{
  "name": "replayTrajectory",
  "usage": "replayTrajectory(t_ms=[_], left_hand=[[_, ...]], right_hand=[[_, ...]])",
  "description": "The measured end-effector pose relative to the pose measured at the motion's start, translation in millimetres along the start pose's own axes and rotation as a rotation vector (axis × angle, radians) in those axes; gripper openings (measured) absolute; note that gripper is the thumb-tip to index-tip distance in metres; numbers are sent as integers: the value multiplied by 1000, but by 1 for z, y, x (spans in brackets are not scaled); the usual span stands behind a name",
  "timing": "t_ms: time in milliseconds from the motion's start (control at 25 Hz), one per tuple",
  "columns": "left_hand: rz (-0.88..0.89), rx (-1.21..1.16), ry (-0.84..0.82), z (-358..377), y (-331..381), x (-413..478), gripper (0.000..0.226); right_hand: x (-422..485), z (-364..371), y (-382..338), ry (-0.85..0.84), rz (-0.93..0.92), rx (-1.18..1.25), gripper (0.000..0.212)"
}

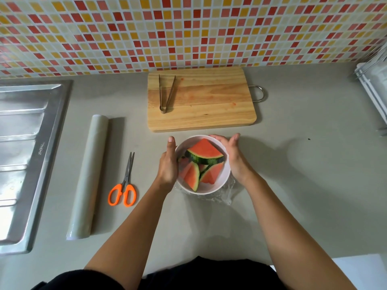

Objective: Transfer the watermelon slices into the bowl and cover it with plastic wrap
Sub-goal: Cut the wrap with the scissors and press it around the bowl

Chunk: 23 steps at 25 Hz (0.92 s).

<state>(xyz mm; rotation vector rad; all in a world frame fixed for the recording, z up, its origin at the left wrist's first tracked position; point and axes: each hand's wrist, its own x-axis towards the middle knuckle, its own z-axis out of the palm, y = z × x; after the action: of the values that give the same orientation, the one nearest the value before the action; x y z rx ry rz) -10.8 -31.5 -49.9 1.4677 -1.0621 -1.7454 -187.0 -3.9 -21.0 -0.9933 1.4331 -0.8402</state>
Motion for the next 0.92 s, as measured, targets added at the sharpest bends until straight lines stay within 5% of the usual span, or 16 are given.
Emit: replayTrajectory(t_ms=[160,280,400,640,760,920], left_hand=[[28,29,53,0,-1,-2,82],[66,33,77,-2,-3,-6,75],[94,26,107,1,-2,-9,66],[7,11,61,1,-5,-6,82],[28,33,126,1,0,-5,72],[36,302,250,-12,-2,-1,76]], right_hand=[[7,-11,-3,23,203,-177,128],[5,-10,4,126,32,-110,120],[13,-2,7,73,80,116,130],[23,7,16,283,151,-72,122],[31,6,17,356,142,-128,127],[21,-2,-3,596,24,-202,102]])
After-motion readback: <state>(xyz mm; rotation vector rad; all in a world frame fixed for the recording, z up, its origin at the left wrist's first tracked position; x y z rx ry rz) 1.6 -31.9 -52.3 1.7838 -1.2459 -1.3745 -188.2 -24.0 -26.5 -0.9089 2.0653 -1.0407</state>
